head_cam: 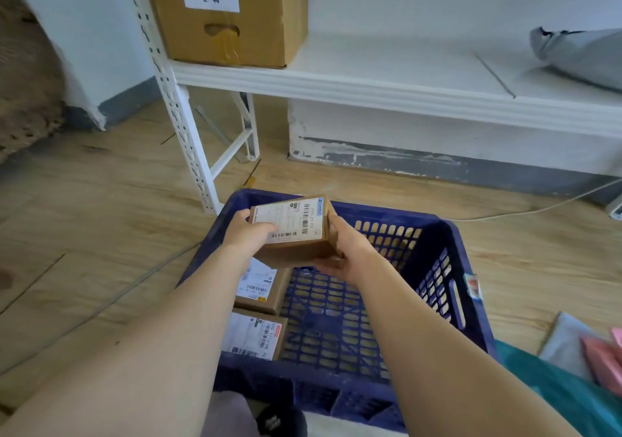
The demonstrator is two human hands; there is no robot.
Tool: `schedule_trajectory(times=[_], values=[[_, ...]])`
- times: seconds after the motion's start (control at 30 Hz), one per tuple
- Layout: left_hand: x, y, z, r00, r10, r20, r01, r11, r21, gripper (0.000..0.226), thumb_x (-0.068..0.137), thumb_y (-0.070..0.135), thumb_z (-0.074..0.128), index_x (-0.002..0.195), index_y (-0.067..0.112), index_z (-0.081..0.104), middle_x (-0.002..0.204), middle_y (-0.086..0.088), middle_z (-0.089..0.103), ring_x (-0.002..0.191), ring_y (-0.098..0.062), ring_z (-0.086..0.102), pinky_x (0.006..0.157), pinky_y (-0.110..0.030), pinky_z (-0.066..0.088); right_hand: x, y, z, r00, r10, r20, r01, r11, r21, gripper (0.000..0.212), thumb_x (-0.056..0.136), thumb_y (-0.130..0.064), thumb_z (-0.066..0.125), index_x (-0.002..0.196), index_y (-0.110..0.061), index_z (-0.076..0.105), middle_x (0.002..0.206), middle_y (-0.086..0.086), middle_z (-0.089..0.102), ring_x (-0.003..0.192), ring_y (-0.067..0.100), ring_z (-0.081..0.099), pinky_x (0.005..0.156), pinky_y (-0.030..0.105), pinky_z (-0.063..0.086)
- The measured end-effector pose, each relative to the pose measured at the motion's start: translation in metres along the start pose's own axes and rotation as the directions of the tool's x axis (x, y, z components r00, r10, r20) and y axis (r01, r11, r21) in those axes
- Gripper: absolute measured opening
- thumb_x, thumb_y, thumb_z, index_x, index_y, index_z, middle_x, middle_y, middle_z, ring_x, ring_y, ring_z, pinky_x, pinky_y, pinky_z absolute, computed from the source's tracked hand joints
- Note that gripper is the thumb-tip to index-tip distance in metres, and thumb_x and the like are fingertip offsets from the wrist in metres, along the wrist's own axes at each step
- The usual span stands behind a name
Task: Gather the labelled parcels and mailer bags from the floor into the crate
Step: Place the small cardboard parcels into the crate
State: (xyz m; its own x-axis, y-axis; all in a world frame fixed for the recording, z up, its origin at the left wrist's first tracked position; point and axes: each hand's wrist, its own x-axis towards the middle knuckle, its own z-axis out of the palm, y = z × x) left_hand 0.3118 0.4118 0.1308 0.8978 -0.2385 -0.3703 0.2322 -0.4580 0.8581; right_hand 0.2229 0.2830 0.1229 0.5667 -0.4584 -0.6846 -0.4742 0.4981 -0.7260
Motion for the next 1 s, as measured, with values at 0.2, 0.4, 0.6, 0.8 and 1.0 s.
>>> schedule_trajectory(times=[0.2, 0.4, 0.6, 0.8, 1.0], values=[[0.032, -0.019, 0.014, 1.0, -0.011, -0.012, 0.013, 0.994, 0.111, 0.057, 0.086, 0.016, 0.061, 0.138, 0.02, 0.039, 0.132, -0.005, 0.055, 0.108, -0.022, 0.053, 0.092, -0.036, 0.046, 0.041, 0.006, 0.005, 0.999, 0.047, -0.005, -0.047, 0.999, 0.004, 0.052, 0.081, -0.062, 0.057, 0.114, -0.022, 0.062, 0.104, 0.004, 0.068, 0.094, 0.023, 0.065, 0.077, 0.038, 0.059], [0.062, -0.044, 0.023, 0.994, -0.078, 0.077, 0.042, 0.921, 0.387, 0.101, 0.053, 0.041, 0.065, 0.145, 0.035, 0.022, 0.144, -0.013, 0.038, 0.129, -0.034, 0.04, 0.107, -0.049, 0.036, 0.077, 0.015, 0.013, 0.992, 0.125, -0.002, -0.125, 0.992, -0.007, 0.042, 0.087, -0.054, 0.055, 0.109, -0.019, 0.057, 0.089, 0.004, 0.063, 0.09, 0.023, 0.061, 0.084, 0.039, 0.056], [0.07, -0.05, 0.014, 0.985, -0.019, 0.174, -0.102, 0.746, 0.658, 0.094, 0.061, 0.031, 0.079, 0.138, 0.026, 0.026, 0.139, -0.008, 0.027, 0.129, -0.031, 0.034, 0.104, -0.044, 0.037, 0.105, 0.022, 0.018, 0.986, 0.168, 0.004, -0.168, 0.985, 0.049, 0.041, 0.086, -0.054, 0.057, 0.107, -0.019, 0.049, 0.092, 0.007, 0.058, 0.103, 0.028, 0.058, 0.094, 0.044, 0.052], [0.066, -0.053, 0.015, 0.991, 0.128, 0.044, -0.096, 0.442, 0.892, 0.095, 0.062, 0.065, 0.07, 0.131, 0.011, 0.033, 0.141, -0.011, 0.034, 0.122, -0.029, 0.048, 0.087, -0.038, 0.044, 0.11, 0.021, 0.042, 0.988, 0.147, 0.055, -0.149, 0.988, 0.044, 0.029, 0.094, -0.043, 0.052, 0.103, -0.015, 0.052, 0.096, 0.007, 0.058, 0.102, 0.028, 0.056, 0.094, 0.042, 0.052], [0.064, -0.057, 0.012, 0.989, 0.143, -0.044, -0.02, 0.42, 0.908, 0.107, 0.065, 0.081, 0.054, 0.137, 0.007, 0.027, 0.136, -0.012, 0.038, 0.117, -0.028, 0.052, 0.083, -0.036, 0.043, 0.11, 0.031, 0.064, 0.974, 0.101, 0.203, -0.112, 0.993, 0.043, 0.023, 0.099, -0.029, 0.045, 0.112, -0.013, 0.055, 0.109, 0.008, 0.061, 0.103, 0.025, 0.059, 0.091, 0.036, 0.051]])
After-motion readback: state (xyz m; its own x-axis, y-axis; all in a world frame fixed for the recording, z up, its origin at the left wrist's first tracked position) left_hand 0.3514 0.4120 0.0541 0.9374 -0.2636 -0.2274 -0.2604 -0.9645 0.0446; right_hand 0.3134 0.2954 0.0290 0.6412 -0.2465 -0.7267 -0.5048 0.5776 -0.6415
